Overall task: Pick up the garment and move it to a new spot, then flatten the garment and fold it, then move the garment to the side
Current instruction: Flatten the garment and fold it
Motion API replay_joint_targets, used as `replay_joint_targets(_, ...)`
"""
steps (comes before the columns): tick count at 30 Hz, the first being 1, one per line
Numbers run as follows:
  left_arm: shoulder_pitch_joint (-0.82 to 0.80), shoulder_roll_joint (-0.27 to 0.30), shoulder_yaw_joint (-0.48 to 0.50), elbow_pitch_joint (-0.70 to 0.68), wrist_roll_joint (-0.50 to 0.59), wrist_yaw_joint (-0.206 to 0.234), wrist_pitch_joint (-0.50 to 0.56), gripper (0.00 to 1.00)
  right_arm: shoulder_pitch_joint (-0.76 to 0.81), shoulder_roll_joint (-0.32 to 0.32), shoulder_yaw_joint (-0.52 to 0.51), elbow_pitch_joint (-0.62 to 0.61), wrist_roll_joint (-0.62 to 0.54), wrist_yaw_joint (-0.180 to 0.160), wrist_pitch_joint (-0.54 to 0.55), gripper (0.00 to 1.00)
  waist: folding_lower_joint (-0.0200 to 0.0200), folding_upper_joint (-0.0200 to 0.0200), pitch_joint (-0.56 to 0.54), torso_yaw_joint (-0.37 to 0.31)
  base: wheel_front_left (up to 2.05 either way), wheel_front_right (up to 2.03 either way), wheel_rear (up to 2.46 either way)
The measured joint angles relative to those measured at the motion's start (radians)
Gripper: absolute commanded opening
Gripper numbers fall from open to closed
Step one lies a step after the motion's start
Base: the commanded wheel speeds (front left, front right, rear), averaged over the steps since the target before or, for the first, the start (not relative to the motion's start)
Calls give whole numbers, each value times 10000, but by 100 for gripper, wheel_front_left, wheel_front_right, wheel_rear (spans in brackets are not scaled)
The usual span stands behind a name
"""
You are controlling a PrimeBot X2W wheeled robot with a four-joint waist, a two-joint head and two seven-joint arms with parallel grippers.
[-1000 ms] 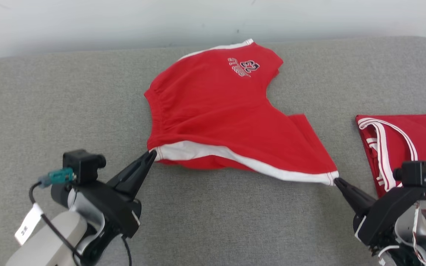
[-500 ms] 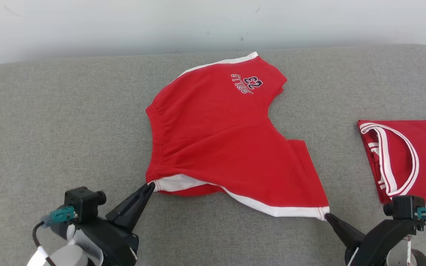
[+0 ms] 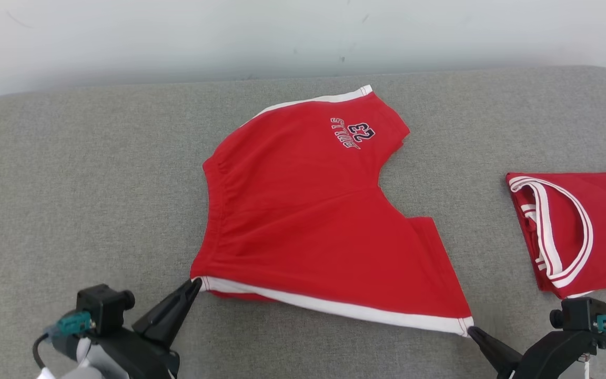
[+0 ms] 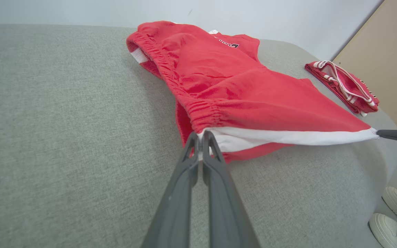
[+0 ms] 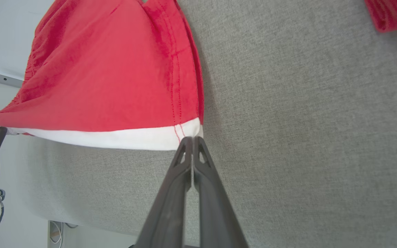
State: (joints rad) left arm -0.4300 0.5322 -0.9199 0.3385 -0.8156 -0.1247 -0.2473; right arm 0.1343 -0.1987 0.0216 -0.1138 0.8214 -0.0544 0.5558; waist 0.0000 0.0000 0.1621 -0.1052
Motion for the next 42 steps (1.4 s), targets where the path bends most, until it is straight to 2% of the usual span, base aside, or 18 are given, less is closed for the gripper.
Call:
replay_joint_targets(21,939,311,-128,-40,100,-2,-15,0,1099,-69,29,-313,347,-84,520,0,0,0,-17,206,0,0,0)
replay_joint_targets(22,939,309,-113,-36,100,-2,-15,16,1098,-61,92,-311,382,-84,529,0,0,1,-12,216,0,0,0)
replay_joint_targets(23,939,301,-84,-27,100,0,-15,47,1098,-36,161,-309,399,-84,566,33,0,0,-7,225,0,0,0)
replay_joint_targets(24,939,297,-75,-19,104,4,-15,100,1096,6,203,-299,399,-84,602,87,0,0,-2,234,0,0,0)
replay_joint_targets(25,939,290,-73,-10,111,10,-17,100,1091,65,219,-272,407,-86,604,100,0,1,3,243,0,0,0)
replay_joint_targets(31,940,265,-58,29,238,104,-17,100,1081,115,267,-219,410,-119,616,100,0,0,10,283,0,0,0)
replay_joint_targets(34,972,272,117,25,274,326,-17,100,1071,109,151,-211,405,-174,596,100,0,0,-5,317,0,0,0)
replay_joint_targets(37,981,274,378,-4,272,573,-23,100,1071,33,-21,-213,307,-249,508,100,0,1,-59,360,0,0,0)
replay_joint_targets(42,1169,376,1039,-161,245,1275,-33,100,1044,-226,-395,-493,65,-263,217,100,0,0,-258,436,0,0,0)
